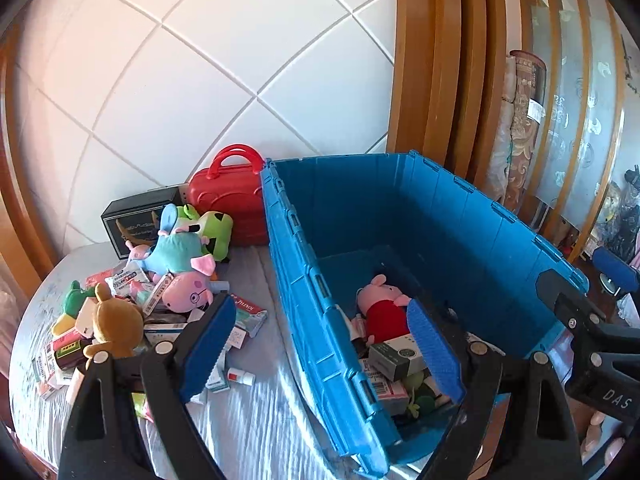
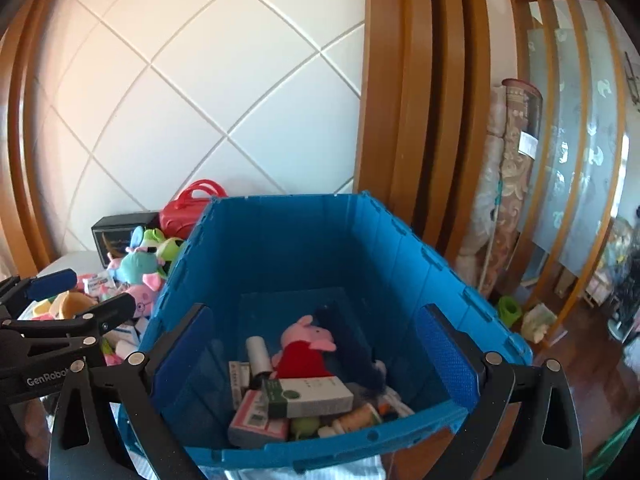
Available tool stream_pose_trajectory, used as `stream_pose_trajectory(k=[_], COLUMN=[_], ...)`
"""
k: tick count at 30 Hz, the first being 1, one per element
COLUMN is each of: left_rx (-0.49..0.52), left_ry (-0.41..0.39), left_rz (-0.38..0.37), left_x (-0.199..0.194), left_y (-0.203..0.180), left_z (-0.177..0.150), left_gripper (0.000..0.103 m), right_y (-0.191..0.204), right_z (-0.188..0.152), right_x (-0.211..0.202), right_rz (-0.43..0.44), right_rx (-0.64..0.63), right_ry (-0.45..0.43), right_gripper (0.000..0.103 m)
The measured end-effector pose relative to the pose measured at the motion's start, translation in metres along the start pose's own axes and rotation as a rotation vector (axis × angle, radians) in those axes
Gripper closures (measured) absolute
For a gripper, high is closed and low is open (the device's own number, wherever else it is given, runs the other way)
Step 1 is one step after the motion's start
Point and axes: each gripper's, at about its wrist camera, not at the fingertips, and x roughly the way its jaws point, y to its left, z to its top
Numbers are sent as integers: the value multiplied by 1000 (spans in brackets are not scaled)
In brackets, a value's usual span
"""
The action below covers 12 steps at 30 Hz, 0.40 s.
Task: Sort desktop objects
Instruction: 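Withdraw both tools from the crate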
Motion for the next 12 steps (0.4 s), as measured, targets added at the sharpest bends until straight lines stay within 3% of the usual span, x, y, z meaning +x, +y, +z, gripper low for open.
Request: stream_pose_trajectory(k=[12], left_rx=[18], left_ry=[-14], left_rz=[19], left_x=[-37], left_y=[41], left_z=[-21], left_gripper=[15], right_y=[33], right_z=[-14], right_x=[-33], right_rz=[-20], right_rx=[25], right_ry=[7], right_gripper=[0])
